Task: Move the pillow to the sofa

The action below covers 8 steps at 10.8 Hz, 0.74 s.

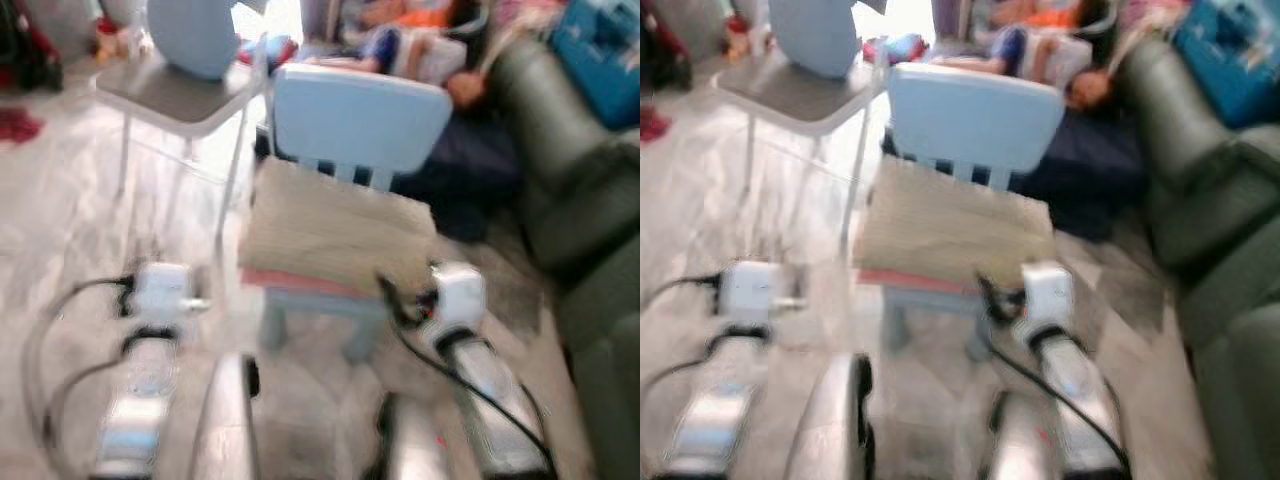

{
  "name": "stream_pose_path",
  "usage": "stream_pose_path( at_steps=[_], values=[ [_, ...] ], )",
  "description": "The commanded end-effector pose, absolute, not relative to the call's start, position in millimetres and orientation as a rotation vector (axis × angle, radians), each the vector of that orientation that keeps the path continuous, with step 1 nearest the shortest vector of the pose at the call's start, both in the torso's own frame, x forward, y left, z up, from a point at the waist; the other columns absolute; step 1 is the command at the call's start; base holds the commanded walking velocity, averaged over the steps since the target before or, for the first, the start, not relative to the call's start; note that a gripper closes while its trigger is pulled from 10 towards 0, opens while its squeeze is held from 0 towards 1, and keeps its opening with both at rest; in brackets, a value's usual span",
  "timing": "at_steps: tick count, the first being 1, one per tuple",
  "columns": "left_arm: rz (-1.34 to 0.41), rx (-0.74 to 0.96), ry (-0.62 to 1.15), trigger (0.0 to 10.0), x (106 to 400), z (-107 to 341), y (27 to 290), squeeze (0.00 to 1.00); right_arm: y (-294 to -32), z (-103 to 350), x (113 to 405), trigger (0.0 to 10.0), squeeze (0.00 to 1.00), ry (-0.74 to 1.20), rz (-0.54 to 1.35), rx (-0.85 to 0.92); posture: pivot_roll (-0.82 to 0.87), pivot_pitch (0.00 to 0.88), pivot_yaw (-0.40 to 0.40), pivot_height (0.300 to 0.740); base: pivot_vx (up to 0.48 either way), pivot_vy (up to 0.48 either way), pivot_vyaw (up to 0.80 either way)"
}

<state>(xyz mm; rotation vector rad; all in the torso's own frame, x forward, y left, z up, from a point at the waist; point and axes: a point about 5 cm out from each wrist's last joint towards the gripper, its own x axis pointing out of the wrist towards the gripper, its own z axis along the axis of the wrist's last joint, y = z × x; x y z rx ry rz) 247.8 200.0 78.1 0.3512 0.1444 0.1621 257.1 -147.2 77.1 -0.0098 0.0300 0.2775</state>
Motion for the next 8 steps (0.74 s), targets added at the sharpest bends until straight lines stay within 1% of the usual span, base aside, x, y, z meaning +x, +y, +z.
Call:
stream_pose_path(
  at_steps=[1, 2, 5, 6, 7, 8],
  values=[
    [0.128, 0.334, 0.145, 10.0, 249.2, 76.8, 187.9, 0.0, -162.1, 70.2, 252.1, 10.0, 0.0, 0.067, 0.234, -0.029, 0.02, 0.11, -0.067, 0.565, 0.416, 0.0, 0.0],
    [0.128, 0.334, 0.147, 10.0, 249.2, 76.5, 188.1, 0.0, -165.7, 69.7, 253.3, 10.0, 0.0, 0.068, 0.202, -0.06, 0.02, 0.114, -0.067, 0.565, 0.405, 0.0, 0.0],
    [0.12, 0.322, 0.153, 10.0, 248.4, 76.2, 186.1, 0.0, -166.1, 68.8, 252.0, 10.0, 0.0, 0.074, 0.193, -0.043, 0.02, 0.12, -0.07, 0.565, 0.0, 0.0, 0.0],
    [0.078, 0.338, 0.145, 10.0, 251.2, 79.2, 182.1, 0.0, -166.3, 67.9, 250.9, 10.0, 0.0, 0.083, 0.185, -0.039, 0.02, 0.131, -0.076, 0.565, 0.0, 0.0, 0.0],
    [0.035, 0.346, 0.156, 10.0, 253.2, 79.8, 178.4, 0.0, -166.3, 67.7, 248.8, 10.0, 0.0, 0.091, 0.186, -0.029, 0.02, 0.155, -0.082, 0.55, 0.0, 0.0, 0.0],
    [0.023, 0.358, 0.163, 10.0, 253.4, 82.3, 179.9, 0.0, -166.8, 68.8, 244.6, 10.0, 0.0, 0.094, 0.192, -0.03, 0.02, 0.186, -0.088, 0.526, 0.0, 0.0, 0.0]
  ],
)
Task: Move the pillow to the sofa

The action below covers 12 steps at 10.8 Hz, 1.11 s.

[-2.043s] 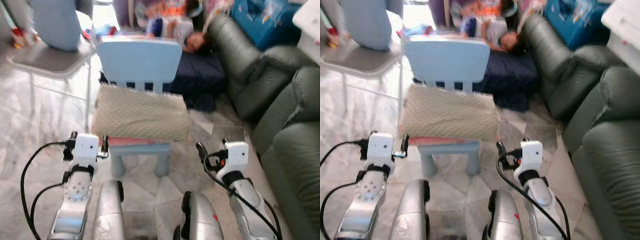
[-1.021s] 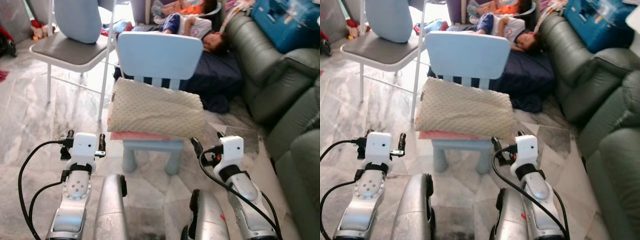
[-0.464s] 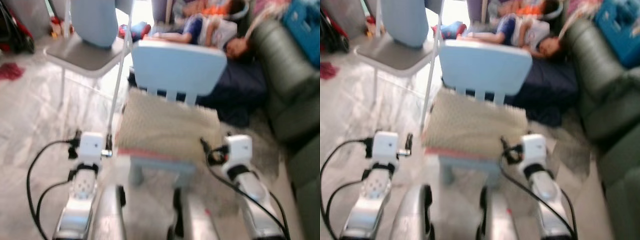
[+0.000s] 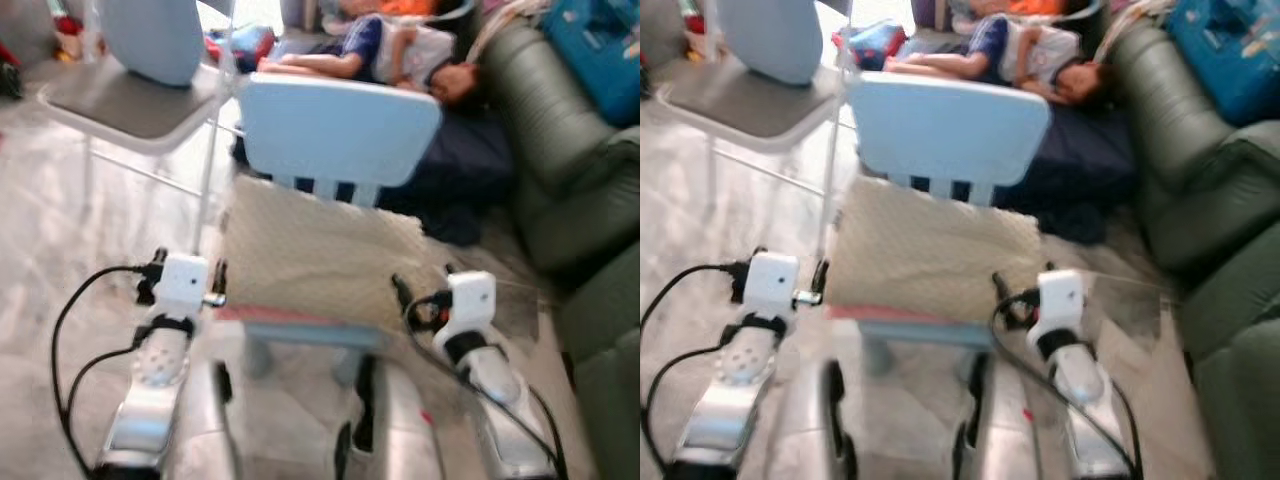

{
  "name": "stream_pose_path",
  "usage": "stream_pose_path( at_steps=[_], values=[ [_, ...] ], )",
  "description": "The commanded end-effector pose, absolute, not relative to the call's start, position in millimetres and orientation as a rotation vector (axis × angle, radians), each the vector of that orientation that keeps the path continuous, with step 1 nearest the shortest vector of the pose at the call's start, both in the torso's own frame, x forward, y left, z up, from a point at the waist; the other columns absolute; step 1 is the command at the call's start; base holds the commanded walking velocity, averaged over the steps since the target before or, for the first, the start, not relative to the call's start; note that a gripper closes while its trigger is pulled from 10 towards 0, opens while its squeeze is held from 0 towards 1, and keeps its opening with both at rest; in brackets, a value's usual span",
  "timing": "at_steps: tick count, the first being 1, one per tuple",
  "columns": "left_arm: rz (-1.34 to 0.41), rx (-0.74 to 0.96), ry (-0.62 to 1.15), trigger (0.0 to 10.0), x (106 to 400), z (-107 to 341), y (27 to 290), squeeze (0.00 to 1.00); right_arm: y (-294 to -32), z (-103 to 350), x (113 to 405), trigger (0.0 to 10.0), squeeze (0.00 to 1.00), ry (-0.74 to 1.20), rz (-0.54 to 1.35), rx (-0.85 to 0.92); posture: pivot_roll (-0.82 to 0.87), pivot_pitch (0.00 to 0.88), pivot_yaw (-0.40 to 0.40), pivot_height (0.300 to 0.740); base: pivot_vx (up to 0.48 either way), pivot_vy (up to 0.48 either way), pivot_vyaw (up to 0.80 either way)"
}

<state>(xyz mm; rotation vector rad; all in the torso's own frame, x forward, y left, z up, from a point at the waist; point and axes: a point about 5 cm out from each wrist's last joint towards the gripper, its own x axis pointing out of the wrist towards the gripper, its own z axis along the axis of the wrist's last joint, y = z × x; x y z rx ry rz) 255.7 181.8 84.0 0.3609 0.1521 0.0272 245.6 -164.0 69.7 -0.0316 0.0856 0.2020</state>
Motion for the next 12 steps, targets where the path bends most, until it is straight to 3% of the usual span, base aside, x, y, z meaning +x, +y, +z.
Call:
stream_pose_path(
  at_steps=[1, 5, 6, 7, 8, 9, 10, 12],
  values=[
    [0.008, 0.367, 0.167, 10.0, 254.3, 84.2, 182.1, 0.0, -167.4, 69.3, 242.6, 10.0, 0.0, 0.106, 0.19, -0.034, 0.01, 0.205, -0.092, 0.506, 0.0, 0.0, 0.0],
    [0.049, 0.391, 0.146, 10.0, 272.5, 100.2, 200.1, 0.0, -173.0, 87.4, 261.8, 10.0, 0.0, 0.144, 0.12, -0.013, 0.01, 0.281, -0.096, 0.506, 0.0, 0.0, 0.0],
    [0.08, 0.399, 0.1, 10.0, 278.6, 110.9, 205.1, 0.07, -173.5, 94.2, 272.5, 10.0, 0.21, 0.139, 0.116, -0.001, 0.01, 0.289, -0.095, 0.506, 0.0, 0.0, 0.0],
    [0.118, 0.372, 0.068, 10.0, 287.7, 118.5, 205.7, 1.0, -174.4, 95.9, 281.3, 10.0, 1.0, 0.139, 0.115, 0.002, 0.02, 0.311, -0.094, 0.506, 0.0, 0.0, 0.0],
    [0.148, 0.388, 0.041, 10.0, 299.1, 123.6, 202.9, 1.0, -172.7, 96.2, 288.4, 10.0, 1.0, 0.146, 0.129, 0.003, 0.02, 0.317, -0.098, 0.506, 0.0, 0.0, 0.0],
    [0.174, 0.408, 0.011, 10.0, 311.3, 130.1, 199.2, 0.78, -168.9, 96.1, 297.4, 10.0, 0.0, 0.174, 0.135, 0.014, 0.0, 0.326, -0.106, 0.506, 0.0, 0.0, 0.0],
    [0.185, 0.395, 0.004, 10.0, 317.9, 132.3, 195.1, 0.0, -166.3, 96.9, 303.0, 10.0, 0.0, 0.186, 0.141, 0.017, 0.0, 0.33, -0.113, 0.506, 0.0, 0.0, 0.0],
    [0.174, 0.372, 0.008, 10.0, 334.0, 126.5, 190.0, 0.0, -158.2, 97.6, 321.8, 10.0, 0.0, 0.187, 0.161, 0.019, -0.02, 0.349, -0.121, 0.506, 0.0, 0.0, 0.0]
  ],
)
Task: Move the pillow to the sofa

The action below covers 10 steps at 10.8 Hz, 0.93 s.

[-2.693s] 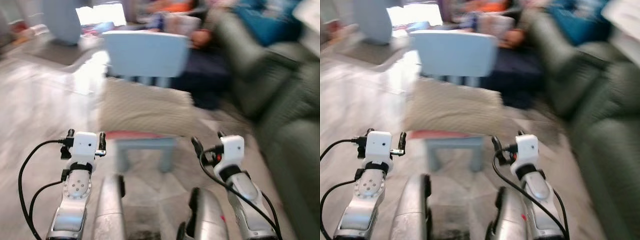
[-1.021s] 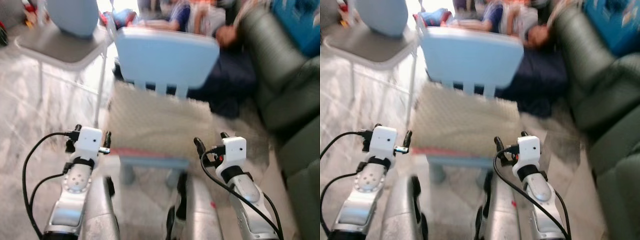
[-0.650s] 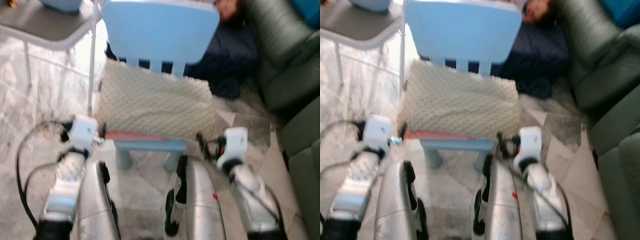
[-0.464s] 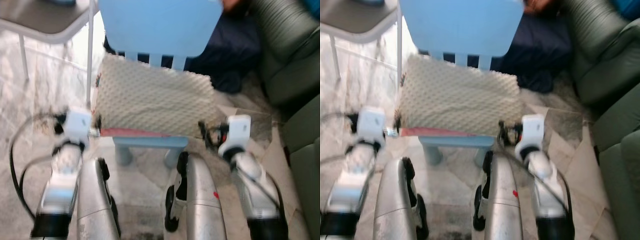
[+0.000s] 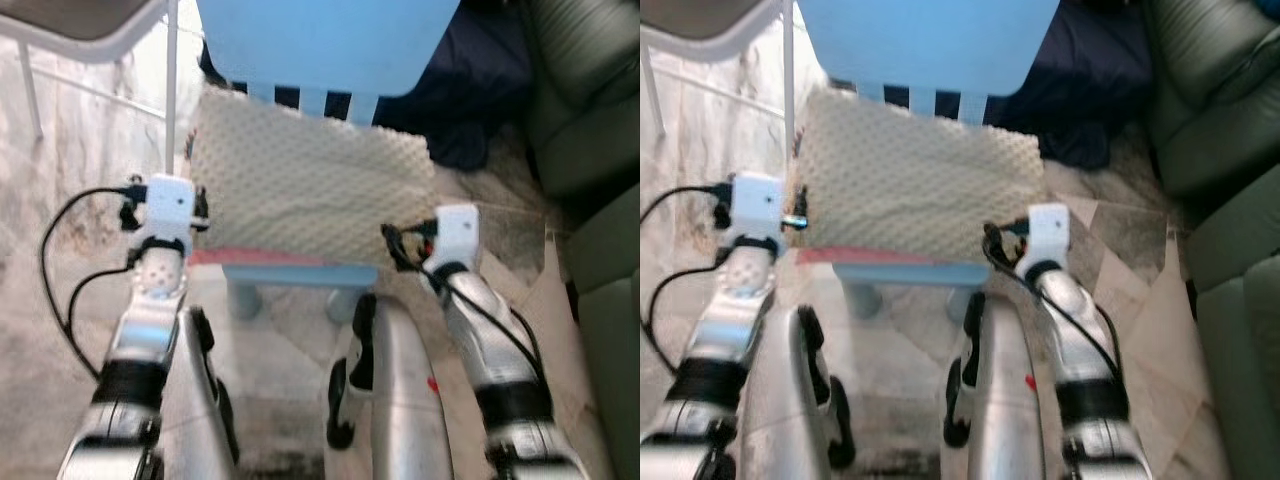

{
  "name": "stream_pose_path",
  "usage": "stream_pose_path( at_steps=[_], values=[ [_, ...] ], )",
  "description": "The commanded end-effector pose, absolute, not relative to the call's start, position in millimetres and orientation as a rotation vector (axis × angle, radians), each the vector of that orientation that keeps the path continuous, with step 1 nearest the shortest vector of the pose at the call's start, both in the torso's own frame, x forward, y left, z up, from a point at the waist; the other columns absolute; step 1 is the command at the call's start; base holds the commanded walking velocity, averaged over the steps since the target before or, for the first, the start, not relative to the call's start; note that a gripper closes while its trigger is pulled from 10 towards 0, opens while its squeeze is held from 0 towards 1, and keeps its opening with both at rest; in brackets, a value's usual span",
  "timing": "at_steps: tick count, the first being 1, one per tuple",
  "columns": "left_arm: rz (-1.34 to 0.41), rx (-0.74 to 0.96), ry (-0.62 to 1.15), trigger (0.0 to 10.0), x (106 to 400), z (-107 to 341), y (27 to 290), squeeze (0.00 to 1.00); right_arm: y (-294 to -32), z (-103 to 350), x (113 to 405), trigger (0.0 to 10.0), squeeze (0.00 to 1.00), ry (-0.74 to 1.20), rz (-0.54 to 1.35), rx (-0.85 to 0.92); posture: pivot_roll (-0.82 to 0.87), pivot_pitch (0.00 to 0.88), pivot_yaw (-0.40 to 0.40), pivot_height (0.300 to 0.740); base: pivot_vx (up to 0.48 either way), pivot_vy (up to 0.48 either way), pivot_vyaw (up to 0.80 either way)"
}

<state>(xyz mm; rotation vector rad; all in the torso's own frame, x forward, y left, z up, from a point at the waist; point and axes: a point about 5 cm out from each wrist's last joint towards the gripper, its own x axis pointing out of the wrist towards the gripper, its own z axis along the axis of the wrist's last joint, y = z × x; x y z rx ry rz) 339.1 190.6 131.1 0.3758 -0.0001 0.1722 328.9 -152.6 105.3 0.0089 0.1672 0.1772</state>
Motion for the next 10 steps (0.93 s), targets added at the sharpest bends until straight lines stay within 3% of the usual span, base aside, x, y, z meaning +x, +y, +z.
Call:
stream_pose_path(
  at_steps=[1, 5, 6, 7, 8, 10],
  values=[
    [0.169, 0.375, 0.024, 10.0, 339.4, 121.8, 191.2, 0.0, -156.6, 94.8, 327.4, 10.0, 0.0, 0.204, 0.165, 0.014, -0.02, 0.358, -0.122, 0.506, 0.0, 0.0, 0.0],
    [0.144, 0.383, 0.061, 10.0, 358.5, 112.7, 189.7, 0.0, -150.7, 85.6, 344.3, 10.0, 0.0, 0.242, 0.147, -0.005, -0.04, 0.37, -0.133, 0.506, 0.0, 0.0, 0.0],
    [0.08, 0.369, 0.115, 10.0, 360.1, 100.8, 180.5, 0.0, -141.6, 79.7, 345.7, 7.8, 0.0, 0.265, 0.18, 0.01, -0.05, 0.368, -0.138, 0.506, 0.0, 0.0, 0.0],
    [0.042, 0.38, 0.148, 10.0, 359.6, 94.0, 177.1, 0.0, -139.3, 75.4, 345.9, 0.0, 0.0, 0.294, 0.179, 0.009, -0.06, 0.365, -0.137, 0.506, 0.0, 0.0, 0.0],
    [0.01, 0.355, 0.209, 0.0, 357.8, 84.0, 175.0, 0.0, -135.7, 74.5, 347.6, 0.0, 0.0, 0.296, 0.178, 0.034, -0.06, 0.362, -0.138, 0.506, 0.0, 0.0, 0.0],
    [-0.03, 0.359, 0.27, 0.0, 356.0, 74.4, 172.9, 0.0, -127.6, 76.7, 352.6, 0.0, 0.0, 0.287, 0.187, 0.042, -0.06, 0.348, -0.136, 0.506, 0.0, 0.0, 0.0]
  ],
)
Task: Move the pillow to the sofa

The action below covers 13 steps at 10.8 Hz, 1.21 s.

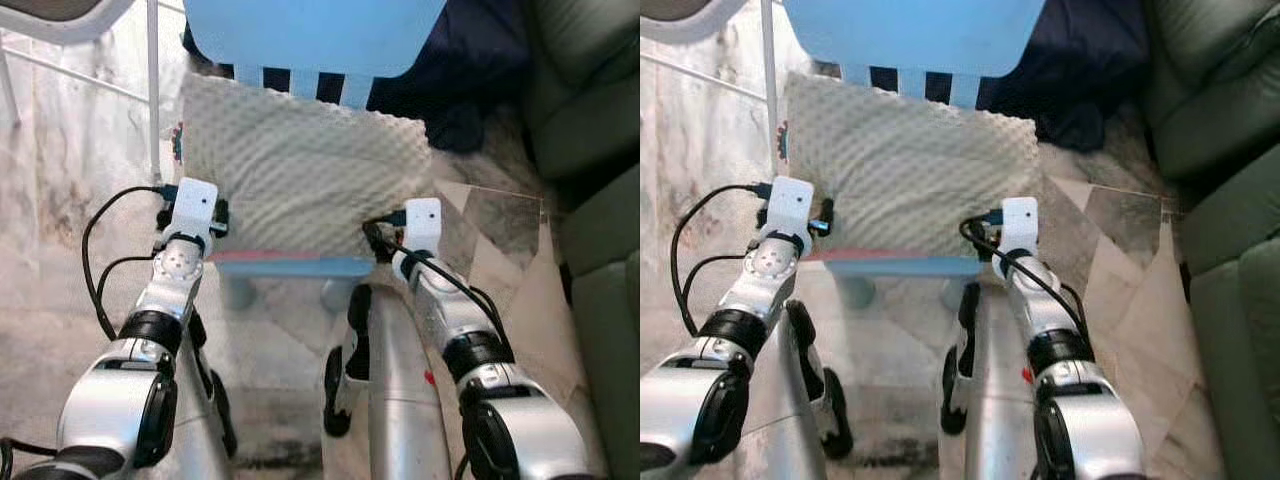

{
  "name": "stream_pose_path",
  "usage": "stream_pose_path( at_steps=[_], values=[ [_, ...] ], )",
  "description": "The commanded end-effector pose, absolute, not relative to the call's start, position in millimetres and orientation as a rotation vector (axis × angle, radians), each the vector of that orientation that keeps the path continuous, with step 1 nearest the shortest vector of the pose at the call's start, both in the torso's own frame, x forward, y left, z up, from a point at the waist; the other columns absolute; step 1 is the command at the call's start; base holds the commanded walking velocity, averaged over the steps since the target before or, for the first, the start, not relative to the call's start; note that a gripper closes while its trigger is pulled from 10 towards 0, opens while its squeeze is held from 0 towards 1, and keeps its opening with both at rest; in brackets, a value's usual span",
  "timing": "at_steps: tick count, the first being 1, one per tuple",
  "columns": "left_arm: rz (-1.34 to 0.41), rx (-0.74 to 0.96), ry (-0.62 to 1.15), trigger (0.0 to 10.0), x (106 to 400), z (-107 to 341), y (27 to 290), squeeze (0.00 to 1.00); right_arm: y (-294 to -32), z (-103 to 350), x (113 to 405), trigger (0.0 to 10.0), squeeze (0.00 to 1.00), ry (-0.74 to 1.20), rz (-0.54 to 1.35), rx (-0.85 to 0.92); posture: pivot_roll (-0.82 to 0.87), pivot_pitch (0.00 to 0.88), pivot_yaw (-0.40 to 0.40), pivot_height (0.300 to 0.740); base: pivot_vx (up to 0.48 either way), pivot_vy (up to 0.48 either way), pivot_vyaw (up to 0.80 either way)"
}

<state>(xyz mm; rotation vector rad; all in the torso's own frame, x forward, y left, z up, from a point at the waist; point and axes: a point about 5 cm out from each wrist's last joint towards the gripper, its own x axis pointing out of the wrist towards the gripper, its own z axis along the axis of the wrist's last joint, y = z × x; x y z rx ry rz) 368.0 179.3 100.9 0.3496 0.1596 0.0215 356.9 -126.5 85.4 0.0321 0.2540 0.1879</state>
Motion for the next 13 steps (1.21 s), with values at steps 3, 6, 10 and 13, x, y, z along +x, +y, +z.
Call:
stream_pose_path(
  at_steps=[3, 6, 10, 13],
  values=[
    [-0.019, 0.383, 0.283, 0.0, 355.9, 73.1, 180.4, 0.0, -126.0, 72.7, 352.5, 0.0, 0.0, 0.295, 0.198, 0.039, -0.05, 0.341, -0.135, 0.506, 0.0, 0.0, 0.0],
    [-0.018, 0.392, 0.286, 0.0, 355.3, 71.9, 182.4, 0.0, -129.0, 68.9, 351.8, 0.0, 0.0, 0.302, 0.194, 0.035, -0.05, 0.334, -0.132, 0.506, 0.0, 0.0, 0.0],
    [0.004, 0.375, 0.239, 0.0, 356.5, 77.0, 185.9, 0.0, -132.5, 70.6, 353.1, 0.0, 0.0, 0.27, 0.17, 0.013, -0.04, 0.328, -0.134, 0.506, 0.0, 0.0, 0.0],
    [0.026, 0.365, 0.263, 0.0, 353.4, 71.8, 188.8, 0.0, -138.9, 69.1, 352.8, 0.0, 0.0, 0.272, 0.162, -0.013, -0.05, 0.306, -0.137, 0.506, 0.0, 0.0, 0.0]
  ],
)
